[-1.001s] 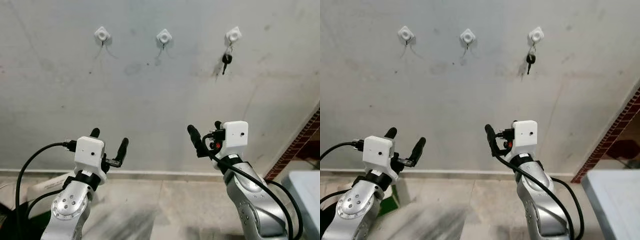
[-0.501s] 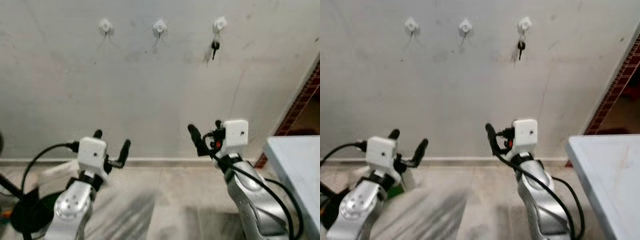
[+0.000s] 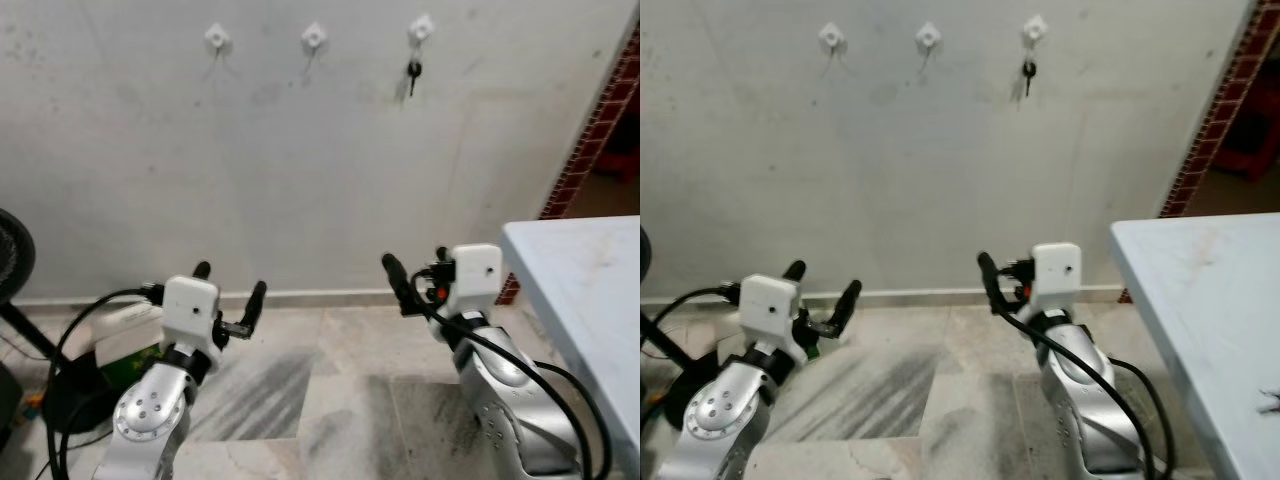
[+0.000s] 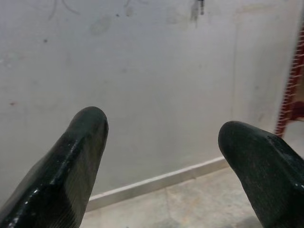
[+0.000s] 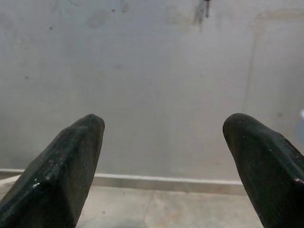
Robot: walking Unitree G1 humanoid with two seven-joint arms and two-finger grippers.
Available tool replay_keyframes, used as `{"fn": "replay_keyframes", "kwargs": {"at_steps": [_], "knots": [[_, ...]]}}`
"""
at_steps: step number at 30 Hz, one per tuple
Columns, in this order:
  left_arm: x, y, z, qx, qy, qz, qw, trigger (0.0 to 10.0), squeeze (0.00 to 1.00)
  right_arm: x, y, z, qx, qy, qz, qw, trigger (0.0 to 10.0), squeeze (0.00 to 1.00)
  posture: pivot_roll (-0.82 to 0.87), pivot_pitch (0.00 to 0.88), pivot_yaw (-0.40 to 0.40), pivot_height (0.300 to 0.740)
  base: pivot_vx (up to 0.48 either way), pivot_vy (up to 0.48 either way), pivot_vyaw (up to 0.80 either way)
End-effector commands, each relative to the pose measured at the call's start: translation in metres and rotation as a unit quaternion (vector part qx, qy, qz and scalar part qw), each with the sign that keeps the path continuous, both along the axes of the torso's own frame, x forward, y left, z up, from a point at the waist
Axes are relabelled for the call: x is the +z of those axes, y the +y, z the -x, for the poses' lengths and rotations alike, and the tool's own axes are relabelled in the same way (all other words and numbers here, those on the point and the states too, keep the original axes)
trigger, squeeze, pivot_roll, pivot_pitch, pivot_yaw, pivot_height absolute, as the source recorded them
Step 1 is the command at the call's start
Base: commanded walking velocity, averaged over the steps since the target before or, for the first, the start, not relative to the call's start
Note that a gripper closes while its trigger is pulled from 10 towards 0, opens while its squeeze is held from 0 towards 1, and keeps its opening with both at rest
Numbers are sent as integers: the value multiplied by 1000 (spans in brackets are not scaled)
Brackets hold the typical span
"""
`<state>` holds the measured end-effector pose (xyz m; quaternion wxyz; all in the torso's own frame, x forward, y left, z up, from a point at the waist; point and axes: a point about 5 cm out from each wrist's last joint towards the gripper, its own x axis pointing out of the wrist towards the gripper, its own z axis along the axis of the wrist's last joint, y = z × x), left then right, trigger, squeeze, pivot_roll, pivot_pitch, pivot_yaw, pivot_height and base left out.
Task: Hang keys on a hook
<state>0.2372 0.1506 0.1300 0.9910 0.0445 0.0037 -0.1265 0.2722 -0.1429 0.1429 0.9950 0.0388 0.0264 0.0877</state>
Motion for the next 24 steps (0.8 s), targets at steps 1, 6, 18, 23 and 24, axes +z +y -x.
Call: {"fn": "replay_keyframes", "kwargs": {"at_steps": [1, 6, 18, 23, 24], "knots": [[0, 4, 0, 5, -1, -4, 1000, 10000, 0, 5, 8, -1, 16, -9, -6, 1000, 10000, 0, 53, 0, 34, 740, -277, 0, 0], [0, 4, 0, 3, -1, -5, 1000, 10000, 0, 4, 8, -2, 16, -9, -6, 1000, 10000, 0, 54, 0, 34, 740, -277, 0, 0], [-1, 5, 0, 3, 0, -5, 1000, 10000, 0, 4, -2, 1, -16, -19, 0, 1000, 10000, 0, 50, 0, 34, 740, -195, 0, 0], [-8, 23, -2, 52, 7, 1, 999, 10000, 0, -6, -24, 13, -68, -27, 48, 996, 10000, 0, 41, 0, 37, 740, 0, 0, 0], [-9, 24, -2, 55, 6, 0, 998, 10000, 0, -7, -25, 14, -72, -27, 52, 996, 10000, 0, 41, 0, 37, 740, 0, 0, 0]]}}
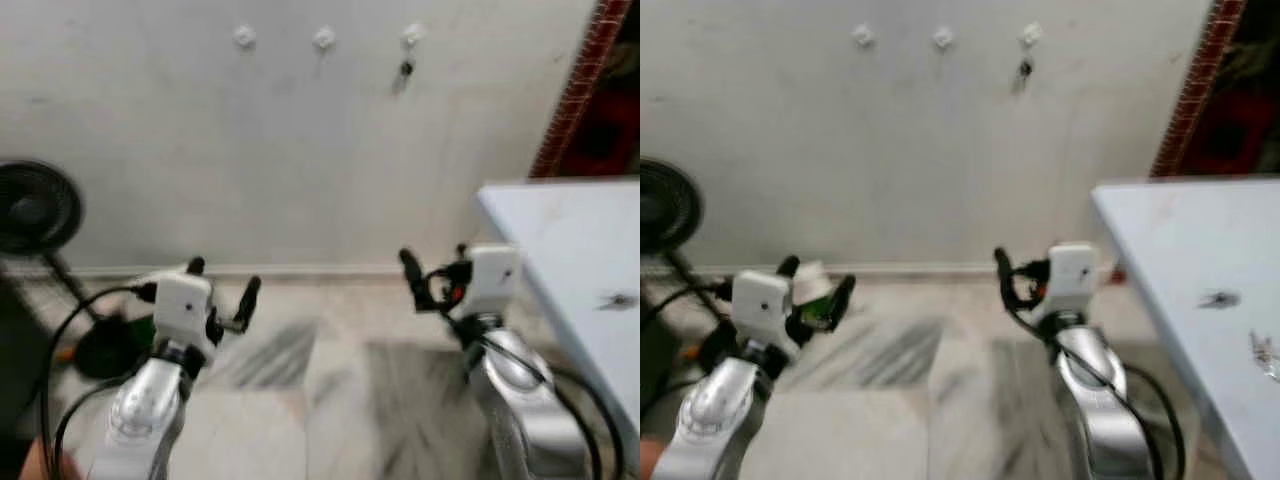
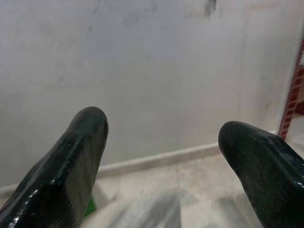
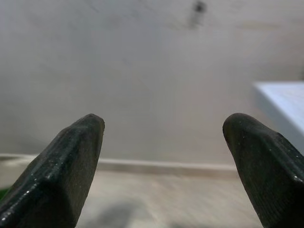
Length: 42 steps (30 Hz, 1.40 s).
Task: Hang keys on a hook
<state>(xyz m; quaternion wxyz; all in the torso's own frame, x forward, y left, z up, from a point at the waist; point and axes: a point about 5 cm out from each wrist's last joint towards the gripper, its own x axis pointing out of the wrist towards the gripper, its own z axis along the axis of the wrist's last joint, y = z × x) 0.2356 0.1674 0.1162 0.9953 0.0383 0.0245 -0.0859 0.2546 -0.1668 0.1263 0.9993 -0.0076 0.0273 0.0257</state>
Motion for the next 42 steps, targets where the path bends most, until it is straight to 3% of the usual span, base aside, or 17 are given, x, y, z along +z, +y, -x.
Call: {"fn": "replay_keyframes", "kwargs": {"at_steps": [1, 6, 8, 15, 17, 22, 42], "knots": [[5, 8, -4, 15, -13, -4, 1000, 10000, 0, 8, -4, -1, -14, -26, 14, 999, 10000, 0, 40, 0, 39, 740, 0, 0, 0], [6, 10, -3, 16, -16, -5, 1000, 10000, 0, 2, -13, 10, -30, -21, 30, 999, 10000, 0, 31, 0, 45, 740, 0, 0, 0], [6, 13, 1, 21, -16, -5, 1000, 10000, 0, -1, -16, 22, -38, -17, 35, 999, 10000, 0, 16, 0, 54, 740, 0, 0, 0], [2, 21, 9, 28, -8, -11, 1000, 10000, 0, -5, -20, 37, -41, -4, 42, 998, 10000, 0, 7, 0, 49, 740, 0, 0, 0], [1, 25, 15, 33, -4, -15, 999, 10000, 0, -8, -21, 50, -36, 10, 44, 998, 10000, 0, 6, 0, 49, 740, 0, 0, 0], [-3, 28, 21, 41, 5, -16, 999, 10000, 0, -13, -21, 62, -30, 29, 47, 998, 10000, 0, 2, 0, 48, 740, 0, 0, 0], [0, 16, 8, 6, -4, -9, 1000, 10000, 0, -10, -17, 42, -26, 22, 46, 998, 10000, 0, 1, 0, 51, 740, 0, 0, -117]]}}
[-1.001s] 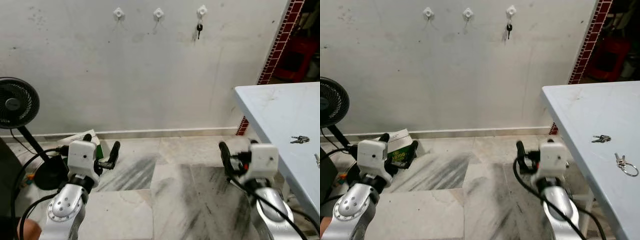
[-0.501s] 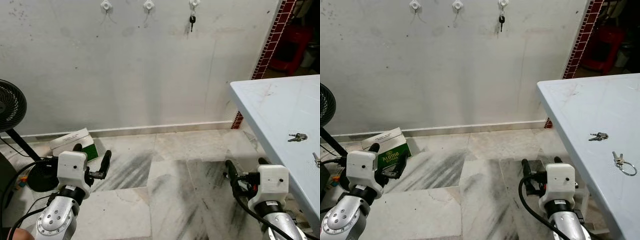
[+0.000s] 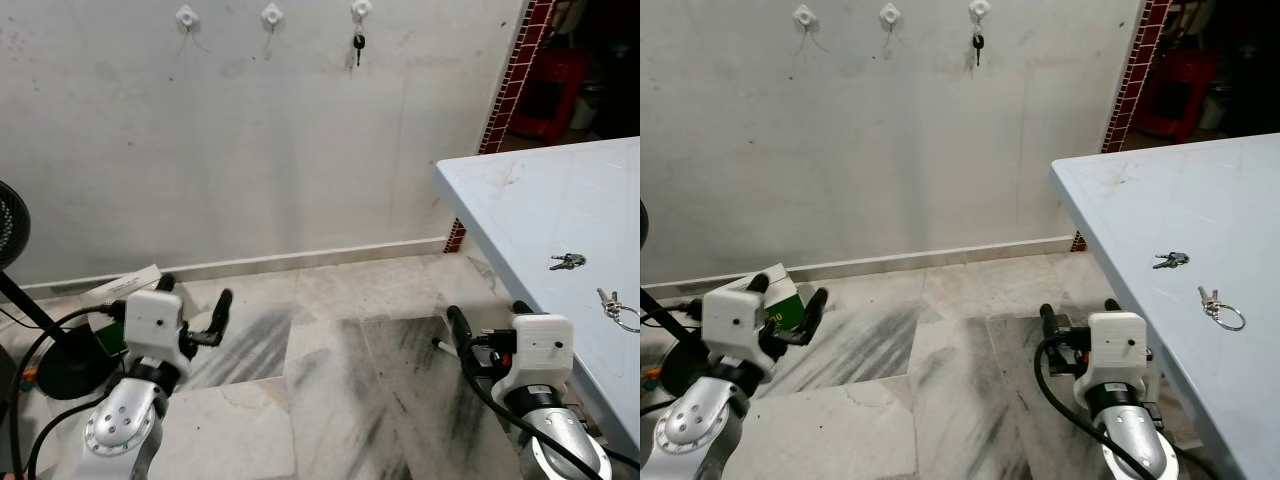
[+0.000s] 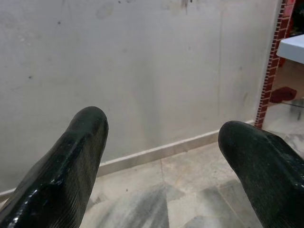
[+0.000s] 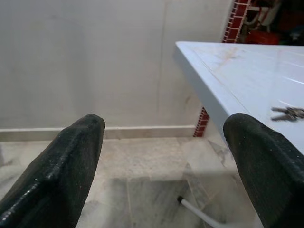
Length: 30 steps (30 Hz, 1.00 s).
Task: Hang keys on a hook
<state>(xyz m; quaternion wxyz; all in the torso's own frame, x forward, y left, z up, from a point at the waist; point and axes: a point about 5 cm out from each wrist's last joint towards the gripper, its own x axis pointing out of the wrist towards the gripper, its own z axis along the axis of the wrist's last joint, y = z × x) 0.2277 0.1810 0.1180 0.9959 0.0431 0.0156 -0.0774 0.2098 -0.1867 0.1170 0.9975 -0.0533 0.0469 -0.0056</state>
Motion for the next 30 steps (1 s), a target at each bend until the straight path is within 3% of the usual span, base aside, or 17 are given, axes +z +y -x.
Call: {"fn": "replay_keyframes", "kwargs": {"at_steps": [1, 16, 25, 30], "knots": [[-2, 2, 0, -2, 6, -4, 1000, 10000, 0, -1, 2, -2, 4, 4, -2, 1000, 10000, 0, 1, 0, 51, 740, 0, 0, 0], [2, -6, -4, -37, 0, 17, 999, 10000, 0, -1, 7, -8, 18, 4, -1, 1000, 10000, 0, 2, 0, 44, 740, 0, 0, -800], [2, -8, -4, -46, 0, 21, 999, 10000, 0, -1, 10, -10, 25, 4, -1, 1000, 10000, 0, 3, 0, 43, 740, 272, 0, -800], [1, -10, -4, -50, 1, 24, 998, 10000, 0, -2, 11, -11, 28, 4, -4, 1000, 10000, 0, 3, 0, 43, 740, 295, -280, -531]]}}
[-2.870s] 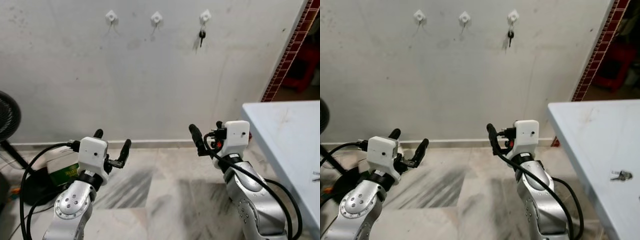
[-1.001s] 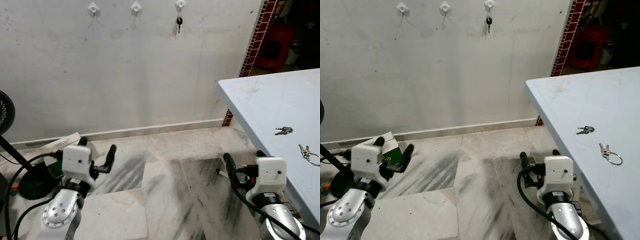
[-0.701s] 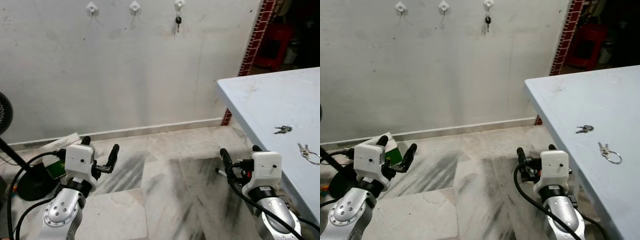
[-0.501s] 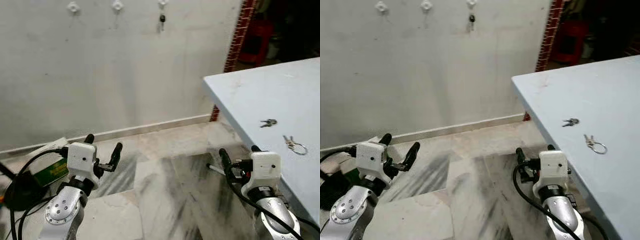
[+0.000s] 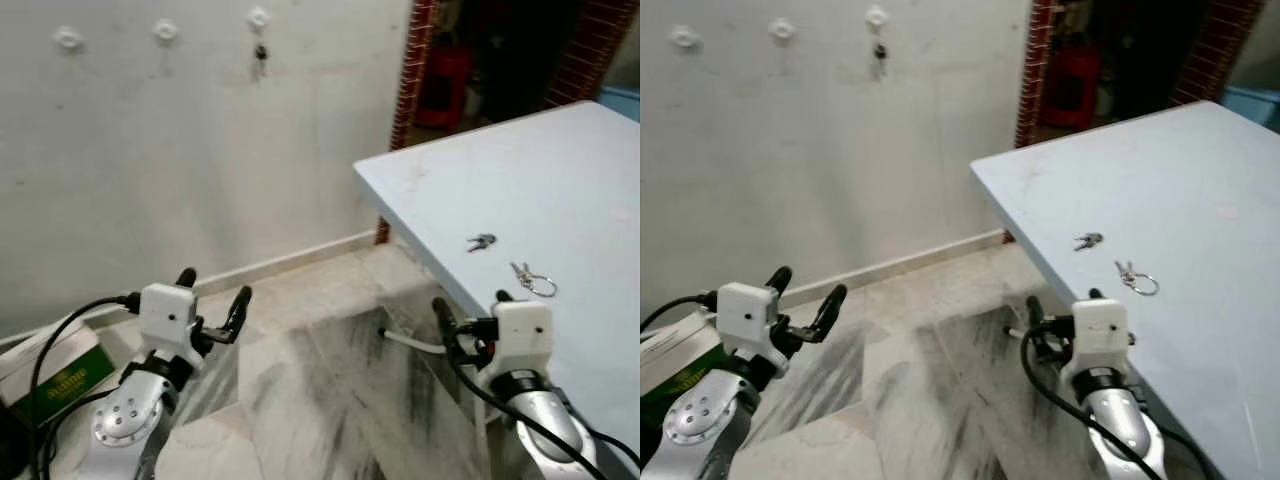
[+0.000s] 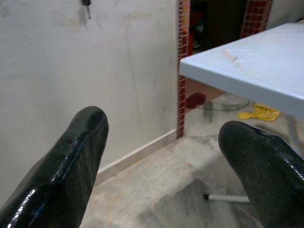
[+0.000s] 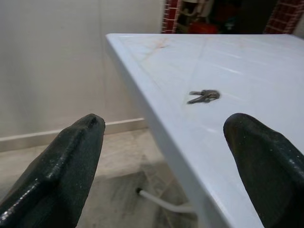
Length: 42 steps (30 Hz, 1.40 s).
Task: Hang keys on a hook
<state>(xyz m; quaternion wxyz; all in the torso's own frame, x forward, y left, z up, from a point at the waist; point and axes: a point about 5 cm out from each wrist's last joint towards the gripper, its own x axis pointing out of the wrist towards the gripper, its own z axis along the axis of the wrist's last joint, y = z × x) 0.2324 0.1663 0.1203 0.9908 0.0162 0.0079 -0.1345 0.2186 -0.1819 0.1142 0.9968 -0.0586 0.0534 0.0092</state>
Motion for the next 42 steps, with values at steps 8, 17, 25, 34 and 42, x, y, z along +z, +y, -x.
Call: {"fn": "replay_keyframes", "kwargs": {"at_steps": [8, 17, 25, 34, 42], "knots": [[-1, 4, 1, 6, 5, -2, 1000, 10000, 0, 1, 8, -3, 19, -2, -10, 1000, 10000, 0, 4, 0, 41, 740, 293, -264, 0], [-1, 4, 2, 5, 6, 2, 1000, 10000, 0, 0, 10, -3, 24, 0, -11, 1000, 10000, 0, 6, 0, 41, 740, 190, -110, 0], [-2, 3, 2, 9, 9, 5, 1000, 10000, 0, -1, 10, -4, 28, 3, -12, 1000, 10000, 0, 7, 0, 38, 740, 0, 0, 0], [-4, 2, 1, 8, 14, 4, 1000, 10000, 0, -1, 8, -5, 27, 9, -12, 1000, 10000, 0, 5, 0, 35, 740, 0, 0, -338], [-4, 0, -2, -4, 19, 5, 1000, 10000, 0, 6, 4, -14, 24, 0, -11, 1000, 10000, 0, 3, 0, 34, 740, 0, 0, -800]]}}
